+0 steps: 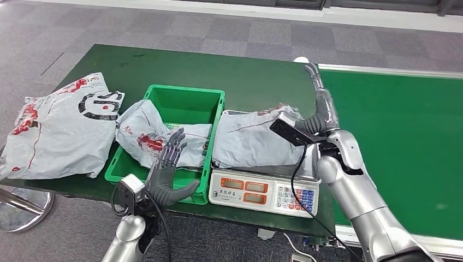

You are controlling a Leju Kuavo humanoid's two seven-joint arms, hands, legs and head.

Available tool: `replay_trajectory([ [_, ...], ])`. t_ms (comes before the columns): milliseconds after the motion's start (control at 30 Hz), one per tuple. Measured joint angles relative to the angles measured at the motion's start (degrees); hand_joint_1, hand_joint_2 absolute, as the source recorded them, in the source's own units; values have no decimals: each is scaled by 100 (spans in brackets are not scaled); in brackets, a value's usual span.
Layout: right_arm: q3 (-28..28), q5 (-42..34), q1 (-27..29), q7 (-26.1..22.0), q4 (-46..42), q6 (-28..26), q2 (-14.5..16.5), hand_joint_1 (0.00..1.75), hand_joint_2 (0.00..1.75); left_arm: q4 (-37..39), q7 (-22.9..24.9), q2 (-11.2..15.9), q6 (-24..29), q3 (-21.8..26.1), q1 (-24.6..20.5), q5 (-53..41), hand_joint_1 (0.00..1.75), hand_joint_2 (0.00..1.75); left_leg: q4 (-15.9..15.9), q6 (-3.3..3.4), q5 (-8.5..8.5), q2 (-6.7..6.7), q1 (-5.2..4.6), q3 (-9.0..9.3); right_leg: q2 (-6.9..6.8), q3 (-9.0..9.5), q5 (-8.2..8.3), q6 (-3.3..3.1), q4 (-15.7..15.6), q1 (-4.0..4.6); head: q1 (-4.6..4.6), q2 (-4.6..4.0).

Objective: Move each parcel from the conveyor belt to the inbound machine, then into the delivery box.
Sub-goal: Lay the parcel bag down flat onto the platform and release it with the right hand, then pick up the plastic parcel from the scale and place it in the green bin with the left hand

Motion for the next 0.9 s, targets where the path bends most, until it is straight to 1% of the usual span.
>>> replay_trajectory([
  [133, -290, -24, 281, 3, -527, -1, 56, 0, 175, 15, 0, 1, -28, 0, -48, 2, 0, 175, 0, 0, 0, 0, 0, 0, -1, 0, 0, 0, 0, 0, 0, 0],
  [333, -567, -25, 478, -25, -864, -51, 115, 0, 175, 49, 1, 3, -37, 0, -125, -5, 0, 175, 1, 0, 0, 0, 0, 1, 0, 1, 1, 0, 0, 0, -1, 1],
  [433, -697, -141, 585, -266, -1014, -206, 189, 0, 175, 136, 2, 2, -43, 0, -252, -89, 0, 175, 2, 0, 1, -1, 0, 1, -4, 0, 1, 0, 0, 0, 0, 0],
  [533, -784, -498, 740, -709, -1248, -401, 310, 0, 175, 361, -9, -13, -47, 0, -532, -247, 0, 175, 1, 0, 1, -2, 0, 1, -3, 1, 1, -1, 0, 0, 0, 0],
  [600, -799, -679, 830, -907, -1403, -468, 385, 0, 175, 520, -16, -34, -47, 0, -713, -311, 0, 175, 1, -1, 1, 2, 0, 2, 2, 0, 1, -1, 0, 1, 0, 0],
  [700, -801, -741, 905, -972, -1550, -486, 449, 0, 175, 670, -25, -59, -47, 0, -863, -323, 0, 175, 1, -1, 0, 4, 0, 2, 5, 0, 1, -1, 0, 0, -1, 0],
  [833, -824, -762, 959, -982, -1653, -487, 485, 0, 175, 787, -41, -73, -47, 0, -940, -323, 0, 175, 2, 0, 0, 4, 0, 2, 4, 0, 1, -1, 0, -1, -1, 0],
  [900, -832, -871, 987, -1068, -1692, -498, 499, 0, 175, 839, -37, -81, -61, 0, -976, -353, 0, 175, 3, 0, 0, 4, -1, 2, 4, -1, 1, -1, 0, -1, -1, 0],
])
